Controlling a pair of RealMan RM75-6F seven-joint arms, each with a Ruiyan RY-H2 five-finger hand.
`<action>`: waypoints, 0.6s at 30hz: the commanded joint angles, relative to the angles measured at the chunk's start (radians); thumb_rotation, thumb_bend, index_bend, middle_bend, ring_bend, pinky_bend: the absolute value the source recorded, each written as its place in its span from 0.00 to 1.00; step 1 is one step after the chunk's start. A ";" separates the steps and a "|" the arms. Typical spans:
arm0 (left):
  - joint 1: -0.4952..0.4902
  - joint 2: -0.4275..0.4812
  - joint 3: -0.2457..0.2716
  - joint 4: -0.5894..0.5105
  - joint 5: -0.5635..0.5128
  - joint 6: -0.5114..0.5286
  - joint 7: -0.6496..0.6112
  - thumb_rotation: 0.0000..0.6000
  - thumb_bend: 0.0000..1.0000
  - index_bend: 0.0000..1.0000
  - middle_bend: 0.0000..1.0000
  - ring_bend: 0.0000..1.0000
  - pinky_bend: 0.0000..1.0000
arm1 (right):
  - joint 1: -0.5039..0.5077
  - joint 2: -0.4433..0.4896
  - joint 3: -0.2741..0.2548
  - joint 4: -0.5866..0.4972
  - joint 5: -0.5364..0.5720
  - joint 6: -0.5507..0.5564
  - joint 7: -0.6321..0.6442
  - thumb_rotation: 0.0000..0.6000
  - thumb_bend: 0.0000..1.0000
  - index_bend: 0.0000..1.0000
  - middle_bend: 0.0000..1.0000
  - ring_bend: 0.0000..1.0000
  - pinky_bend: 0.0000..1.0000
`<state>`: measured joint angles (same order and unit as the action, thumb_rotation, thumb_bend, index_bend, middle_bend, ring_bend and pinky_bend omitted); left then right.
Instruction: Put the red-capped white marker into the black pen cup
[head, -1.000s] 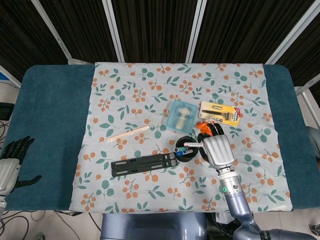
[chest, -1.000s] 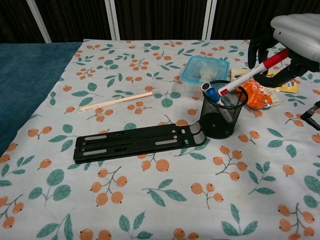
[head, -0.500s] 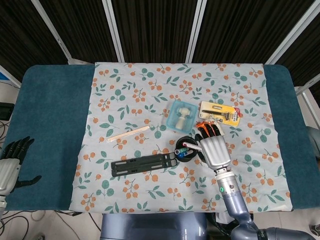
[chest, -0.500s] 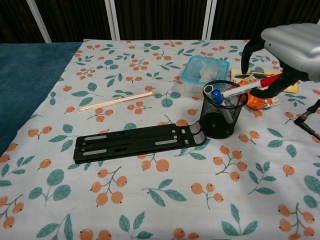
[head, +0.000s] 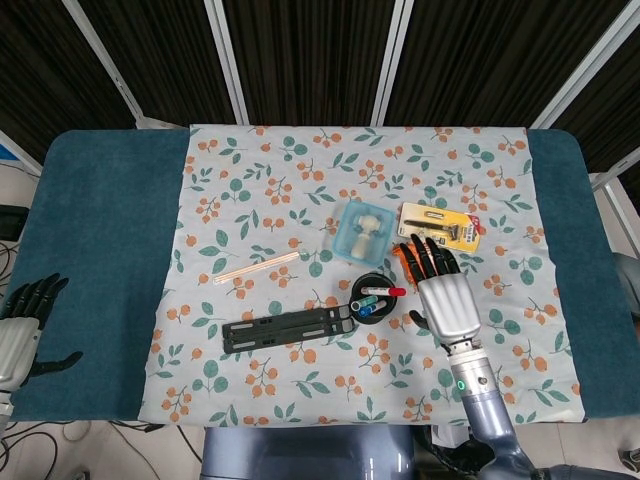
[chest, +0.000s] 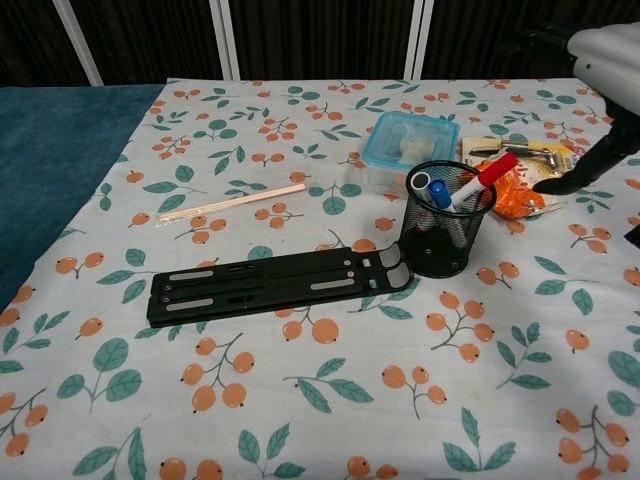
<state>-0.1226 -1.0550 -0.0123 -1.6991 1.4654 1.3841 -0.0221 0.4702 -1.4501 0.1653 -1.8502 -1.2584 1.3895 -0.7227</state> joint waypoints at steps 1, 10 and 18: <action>0.000 0.000 0.000 0.001 0.002 0.002 0.001 1.00 0.03 0.00 0.00 0.00 0.00 | -0.031 0.043 -0.024 -0.007 -0.035 0.026 0.039 1.00 0.12 0.00 0.00 0.03 0.17; 0.004 -0.008 0.003 0.012 0.022 0.018 0.004 1.00 0.03 0.00 0.00 0.00 0.00 | -0.210 0.224 -0.170 0.093 -0.225 0.187 0.266 1.00 0.10 0.00 0.00 0.00 0.17; 0.011 -0.016 0.008 0.023 0.052 0.045 0.012 1.00 0.02 0.00 0.00 0.00 0.00 | -0.313 0.275 -0.246 0.204 -0.276 0.231 0.442 1.00 0.09 0.00 0.00 0.00 0.17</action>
<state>-0.1129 -1.0698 -0.0050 -1.6769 1.5159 1.4280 -0.0113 0.1783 -1.1898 -0.0638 -1.6645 -1.5226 1.6116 -0.3056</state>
